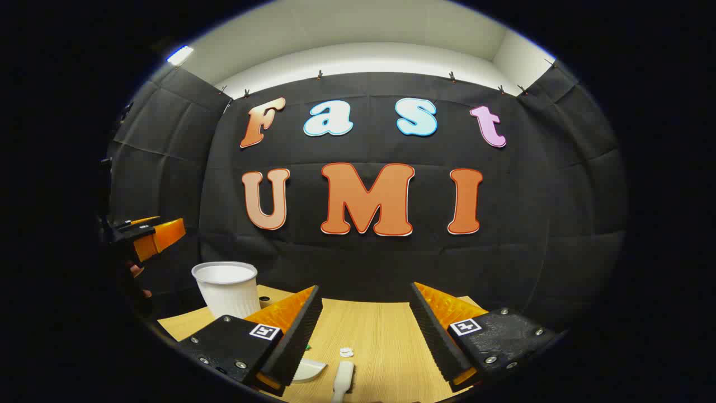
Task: Pick up the small broom and dustpan from the desktop, sweep the trash into the dustpan with the broom, and then empty the trash into the garbage bin.
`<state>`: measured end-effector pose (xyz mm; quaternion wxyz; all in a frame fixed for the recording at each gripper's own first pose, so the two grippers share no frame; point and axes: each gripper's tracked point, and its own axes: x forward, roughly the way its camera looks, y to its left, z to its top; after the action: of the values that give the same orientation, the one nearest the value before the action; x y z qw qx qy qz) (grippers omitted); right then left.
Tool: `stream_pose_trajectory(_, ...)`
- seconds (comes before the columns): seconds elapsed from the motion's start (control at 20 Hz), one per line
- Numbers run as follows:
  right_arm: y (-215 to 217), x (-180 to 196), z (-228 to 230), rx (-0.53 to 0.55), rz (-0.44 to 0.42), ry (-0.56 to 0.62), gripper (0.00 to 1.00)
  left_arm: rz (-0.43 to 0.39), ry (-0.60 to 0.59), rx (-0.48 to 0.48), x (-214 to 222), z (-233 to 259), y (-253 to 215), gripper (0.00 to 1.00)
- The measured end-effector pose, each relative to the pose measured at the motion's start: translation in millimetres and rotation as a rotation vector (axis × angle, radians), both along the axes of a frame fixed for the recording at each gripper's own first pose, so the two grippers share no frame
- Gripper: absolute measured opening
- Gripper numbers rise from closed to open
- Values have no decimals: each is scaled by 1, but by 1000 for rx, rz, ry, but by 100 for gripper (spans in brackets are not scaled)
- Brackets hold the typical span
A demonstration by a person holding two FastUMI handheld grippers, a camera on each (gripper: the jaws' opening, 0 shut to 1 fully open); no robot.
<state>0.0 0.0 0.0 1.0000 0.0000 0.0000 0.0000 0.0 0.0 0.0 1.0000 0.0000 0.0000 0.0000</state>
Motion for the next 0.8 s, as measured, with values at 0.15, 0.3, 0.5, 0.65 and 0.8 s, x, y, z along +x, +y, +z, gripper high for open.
stream_pose_trajectory(0.15, 4, -4, 2, -19, 73, -21, 94, -1, 22, 1, -11, -4, -38, 94)
stream_pose_trajectory(0.3, 0, -7, 7, -55, 91, -58, 94, -17, 54, 16, -14, -11, -58, 94)
stream_pose_trajectory(0.5, 0, -5, -3, -64, 24, -34, 94, -77, 80, 19, 2, -23, -58, 94)
stream_pose_trajectory(0.65, 12, -6, -1, -62, -10, -40, 94, -106, 90, 8, 16, -31, -45, 95)
stream_pose_trajectory(0.8, 17, -5, -1, -82, -37, -34, 94, -121, 124, -12, 24, -45, -39, 95)
